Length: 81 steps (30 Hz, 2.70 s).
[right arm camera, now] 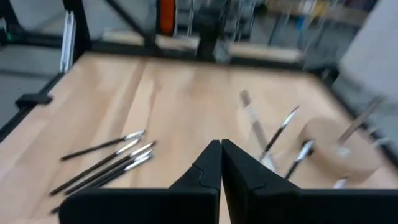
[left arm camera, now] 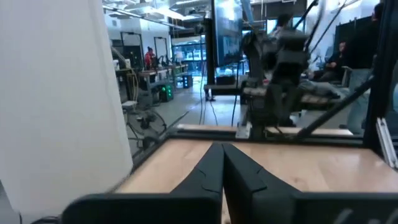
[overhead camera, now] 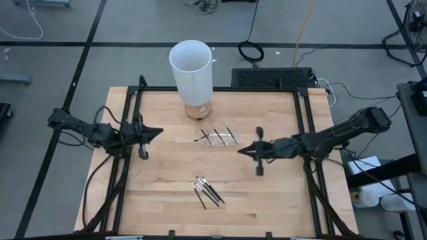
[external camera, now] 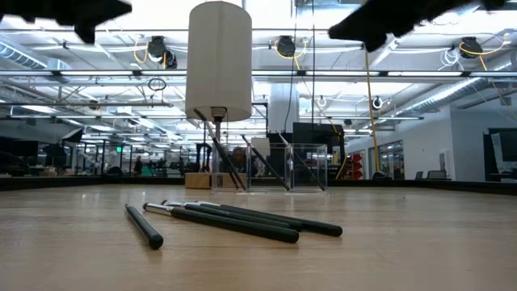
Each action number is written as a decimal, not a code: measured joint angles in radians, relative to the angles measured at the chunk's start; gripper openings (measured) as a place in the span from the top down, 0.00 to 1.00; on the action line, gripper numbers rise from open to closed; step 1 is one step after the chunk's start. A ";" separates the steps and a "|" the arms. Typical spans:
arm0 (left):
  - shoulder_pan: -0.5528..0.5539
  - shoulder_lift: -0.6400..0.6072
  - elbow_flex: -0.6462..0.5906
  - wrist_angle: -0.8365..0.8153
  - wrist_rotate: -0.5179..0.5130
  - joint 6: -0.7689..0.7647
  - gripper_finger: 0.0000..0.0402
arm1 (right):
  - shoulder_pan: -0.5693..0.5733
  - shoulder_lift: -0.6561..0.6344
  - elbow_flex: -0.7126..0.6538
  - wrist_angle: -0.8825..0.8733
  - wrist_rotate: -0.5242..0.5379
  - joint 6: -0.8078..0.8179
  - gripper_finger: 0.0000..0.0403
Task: Pick & Place Makeup Supplies
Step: Put the makeup brush into the transparent organizer
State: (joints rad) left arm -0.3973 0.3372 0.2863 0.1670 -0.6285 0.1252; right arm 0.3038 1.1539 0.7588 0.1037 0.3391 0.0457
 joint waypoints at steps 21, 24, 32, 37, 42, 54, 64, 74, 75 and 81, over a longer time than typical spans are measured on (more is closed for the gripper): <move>-0.004 -0.096 -0.133 0.074 0.000 -0.096 0.98 | 0.107 0.790 0.908 -0.680 -0.259 0.573 0.79; -0.004 -0.096 -0.133 0.091 0.000 -0.099 0.98 | 0.114 0.849 0.908 -0.600 -0.290 0.627 0.67; -0.003 -0.095 -0.132 0.100 -0.001 -0.051 0.98 | 0.118 0.942 0.912 -0.516 -0.280 0.730 0.56; -0.003 -0.096 -0.132 0.105 -0.005 -0.045 0.98 | 0.095 0.942 0.911 -0.637 -0.187 0.760 0.59; -0.003 -0.096 -0.132 0.107 -0.004 -0.054 0.98 | 0.062 0.956 0.911 -0.618 -0.178 0.765 0.61; -0.003 -0.096 -0.132 0.097 0.000 -0.088 0.97 | 0.038 1.023 0.909 -0.591 -0.170 0.758 0.63; -0.003 -0.096 -0.132 0.096 0.000 -0.098 0.97 | 0.051 1.038 0.910 -0.609 -0.101 0.755 0.63; -0.004 -0.096 -0.132 0.099 0.000 -0.104 0.98 | 0.071 1.056 0.910 -0.636 -0.050 0.781 0.63; -0.004 -0.095 -0.132 0.099 0.000 -0.104 0.98 | 0.072 1.057 0.910 -0.635 -0.047 0.781 0.63; -0.004 -0.095 -0.132 0.098 0.000 -0.104 0.97 | 0.075 1.057 0.910 -0.685 -0.047 0.780 0.64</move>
State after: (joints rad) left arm -0.4011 0.2420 0.1547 0.2653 -0.6289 0.0212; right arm 0.3791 2.2112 1.6688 -0.5812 0.2916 0.8258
